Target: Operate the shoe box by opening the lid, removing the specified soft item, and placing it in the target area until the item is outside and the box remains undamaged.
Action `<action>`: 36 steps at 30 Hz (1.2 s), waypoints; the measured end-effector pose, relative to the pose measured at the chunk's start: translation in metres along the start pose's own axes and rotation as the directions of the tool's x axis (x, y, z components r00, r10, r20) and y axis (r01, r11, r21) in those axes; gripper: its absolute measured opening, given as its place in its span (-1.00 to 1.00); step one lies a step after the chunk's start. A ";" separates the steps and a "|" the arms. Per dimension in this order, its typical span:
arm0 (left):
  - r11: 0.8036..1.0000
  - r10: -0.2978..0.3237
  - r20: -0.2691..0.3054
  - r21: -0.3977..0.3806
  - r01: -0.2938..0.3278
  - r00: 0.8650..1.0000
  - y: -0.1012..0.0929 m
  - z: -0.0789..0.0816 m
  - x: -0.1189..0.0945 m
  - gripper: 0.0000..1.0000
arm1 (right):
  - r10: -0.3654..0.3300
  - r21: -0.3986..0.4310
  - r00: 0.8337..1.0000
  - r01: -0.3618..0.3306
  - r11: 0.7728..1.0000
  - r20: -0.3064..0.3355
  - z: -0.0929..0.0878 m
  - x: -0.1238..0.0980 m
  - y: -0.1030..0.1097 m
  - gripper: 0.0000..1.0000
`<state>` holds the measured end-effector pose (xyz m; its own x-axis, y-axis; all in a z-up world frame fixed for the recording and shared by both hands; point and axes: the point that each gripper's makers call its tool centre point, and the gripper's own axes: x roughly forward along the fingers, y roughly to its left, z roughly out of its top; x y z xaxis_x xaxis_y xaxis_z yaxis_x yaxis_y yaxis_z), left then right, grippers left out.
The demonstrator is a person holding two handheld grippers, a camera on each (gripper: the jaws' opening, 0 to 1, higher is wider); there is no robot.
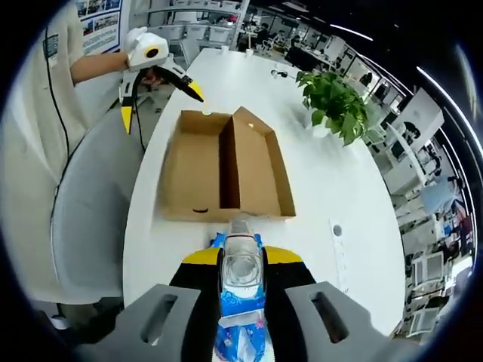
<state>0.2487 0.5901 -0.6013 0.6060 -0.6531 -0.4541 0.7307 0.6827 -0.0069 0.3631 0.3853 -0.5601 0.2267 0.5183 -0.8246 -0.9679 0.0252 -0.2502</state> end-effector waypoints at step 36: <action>0.993 0.102 -0.037 -0.060 -0.104 0.994 0.019 -0.020 -0.018 1.00 | 0.082 -0.066 0.937 -0.111 0.992 -0.340 -0.081 0.083 -0.069 -0.65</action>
<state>0.2450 0.6211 -0.6111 0.6654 -0.5675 -0.4849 0.6434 0.7655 -0.0130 0.4576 0.3569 -0.6522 0.1703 0.1974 -0.9654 -0.9776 -0.0891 -0.1906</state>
